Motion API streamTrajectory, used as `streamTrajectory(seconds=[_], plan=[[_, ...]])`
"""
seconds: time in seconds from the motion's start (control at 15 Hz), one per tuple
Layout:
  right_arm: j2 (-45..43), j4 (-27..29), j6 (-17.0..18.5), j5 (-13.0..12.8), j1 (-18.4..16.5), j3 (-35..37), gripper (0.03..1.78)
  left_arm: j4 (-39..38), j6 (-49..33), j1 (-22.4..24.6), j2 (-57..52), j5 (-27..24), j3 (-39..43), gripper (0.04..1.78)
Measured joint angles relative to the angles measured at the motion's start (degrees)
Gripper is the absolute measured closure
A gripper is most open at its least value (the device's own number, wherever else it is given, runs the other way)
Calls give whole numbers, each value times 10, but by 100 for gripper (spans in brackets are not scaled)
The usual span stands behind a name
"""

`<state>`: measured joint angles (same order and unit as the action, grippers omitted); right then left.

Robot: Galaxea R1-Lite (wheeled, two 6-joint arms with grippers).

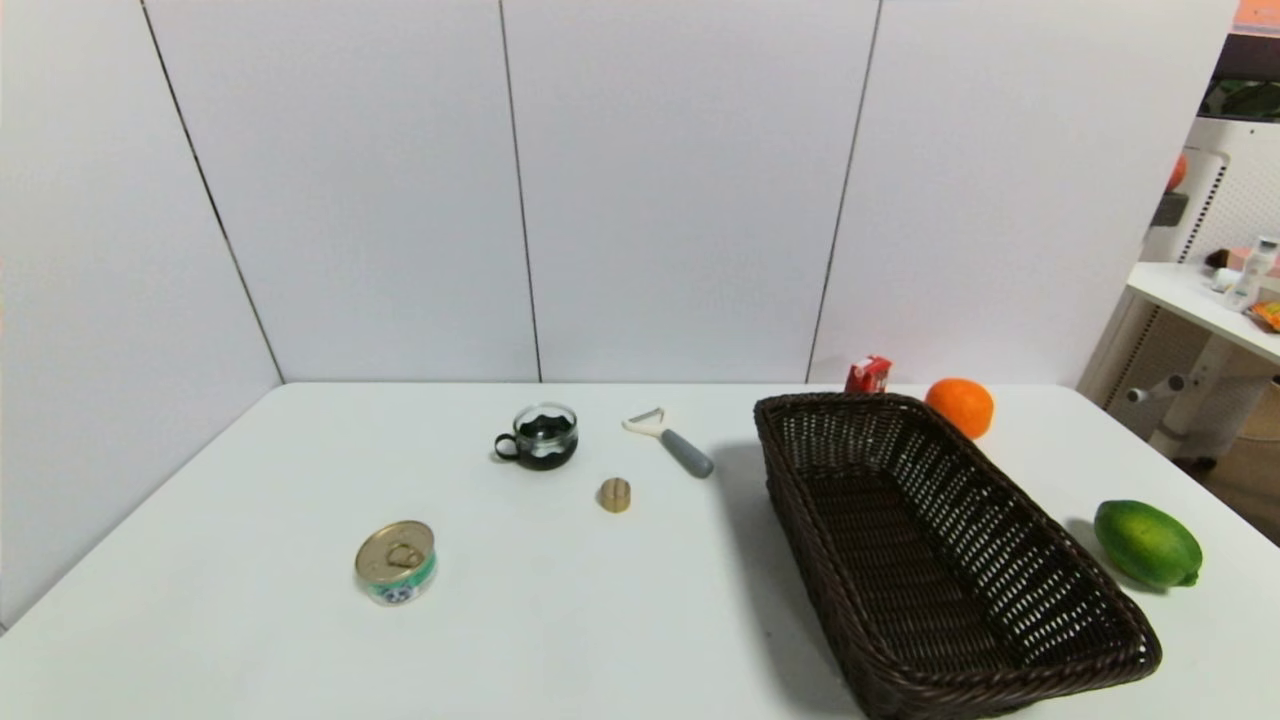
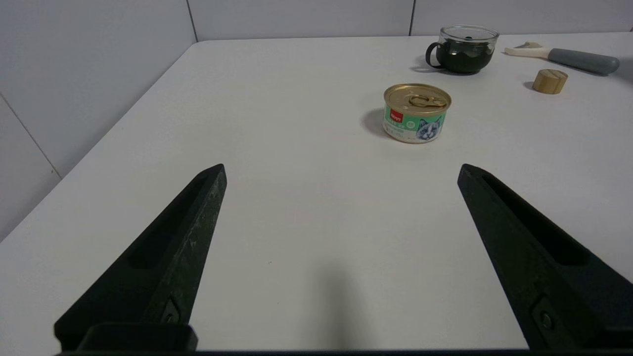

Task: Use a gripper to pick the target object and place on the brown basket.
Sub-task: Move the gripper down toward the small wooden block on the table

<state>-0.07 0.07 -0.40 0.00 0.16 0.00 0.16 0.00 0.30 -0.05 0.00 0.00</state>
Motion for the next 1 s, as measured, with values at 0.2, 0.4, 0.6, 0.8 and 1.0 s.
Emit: streamTrajectory(seconds=[0.2,0.4,0.6,0.8,1.0], plan=[[0,0,1,0,0,0,11,0,0,0,0,0,0,13],[0,0,0,0,0,0,11,0,-2,0,0,0,0,13],[0,0,1,0,0,0,11,-1,-3,0,0,0,0,13],[0,0,0,0,0,0,11,-7,-4,1,32,2,-13,13],[0,0,1,0,0,0,11,-21,15,-5,170,-3,-101,13]])
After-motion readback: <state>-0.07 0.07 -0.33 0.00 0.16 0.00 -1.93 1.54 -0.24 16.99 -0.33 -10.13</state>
